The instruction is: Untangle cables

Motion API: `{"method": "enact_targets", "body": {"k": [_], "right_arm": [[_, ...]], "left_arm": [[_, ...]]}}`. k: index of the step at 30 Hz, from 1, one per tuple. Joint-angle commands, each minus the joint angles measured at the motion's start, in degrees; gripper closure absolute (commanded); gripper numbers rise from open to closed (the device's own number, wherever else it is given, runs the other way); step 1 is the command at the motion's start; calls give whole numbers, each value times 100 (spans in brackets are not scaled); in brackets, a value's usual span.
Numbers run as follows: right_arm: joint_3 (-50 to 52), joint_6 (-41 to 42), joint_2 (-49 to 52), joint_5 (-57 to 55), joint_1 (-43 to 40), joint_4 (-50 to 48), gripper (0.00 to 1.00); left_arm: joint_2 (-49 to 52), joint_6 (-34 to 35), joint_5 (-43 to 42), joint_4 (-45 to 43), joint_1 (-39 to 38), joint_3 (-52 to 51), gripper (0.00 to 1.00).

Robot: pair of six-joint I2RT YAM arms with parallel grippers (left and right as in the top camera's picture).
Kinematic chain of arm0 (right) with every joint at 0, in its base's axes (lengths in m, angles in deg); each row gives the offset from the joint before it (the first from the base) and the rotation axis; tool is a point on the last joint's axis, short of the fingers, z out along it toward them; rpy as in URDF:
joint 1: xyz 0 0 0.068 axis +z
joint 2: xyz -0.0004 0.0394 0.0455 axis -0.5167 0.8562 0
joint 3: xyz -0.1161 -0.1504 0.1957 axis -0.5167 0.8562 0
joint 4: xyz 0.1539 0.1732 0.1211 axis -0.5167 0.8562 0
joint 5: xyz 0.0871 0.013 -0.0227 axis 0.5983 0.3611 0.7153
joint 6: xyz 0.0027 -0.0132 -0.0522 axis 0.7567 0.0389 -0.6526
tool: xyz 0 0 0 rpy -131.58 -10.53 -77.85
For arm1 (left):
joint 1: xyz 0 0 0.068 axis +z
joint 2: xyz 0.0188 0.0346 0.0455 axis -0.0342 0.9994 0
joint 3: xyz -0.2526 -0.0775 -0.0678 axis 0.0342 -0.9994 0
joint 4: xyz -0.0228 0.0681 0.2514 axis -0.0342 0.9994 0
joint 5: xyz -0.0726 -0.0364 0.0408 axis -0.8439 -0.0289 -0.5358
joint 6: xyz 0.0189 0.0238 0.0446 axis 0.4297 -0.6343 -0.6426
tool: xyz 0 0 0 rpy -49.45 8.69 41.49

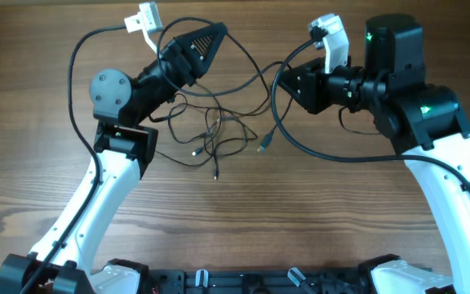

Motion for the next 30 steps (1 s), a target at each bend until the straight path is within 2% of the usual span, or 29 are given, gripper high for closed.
{"method": "enact_targets", "body": {"k": [1,5,11,20,23,25,29,30], "right_arm": [[-11,-393,63,566,15,-61,72],[-11,-400,63,643,15,-122,70],[-11,-400,70,844,15,-157,69],[-11,-426,81,844,15,-114,69],[-11,-511,81,844,15,-111,70],[-11,-533,81,844,15,-105,71],[-11,-533,81,844,15,-105,85],[-11,-531,81,844,15,-105,86]], "left_arm": [[50,778,-68,-24,-2,28,96],[50,1104,-68,-24,-7,28,96],[50,1126,-24,-142,-197,28,96],[50,1554,-20,-214,-293,28,96],[50,1591,-20,-498,-323,28,96],[50,1878,-20,-778,-328,28,96],[50,1888,-24,-791,-343,28,96],[50,1886,-22,-750,-363,28,96]]}}
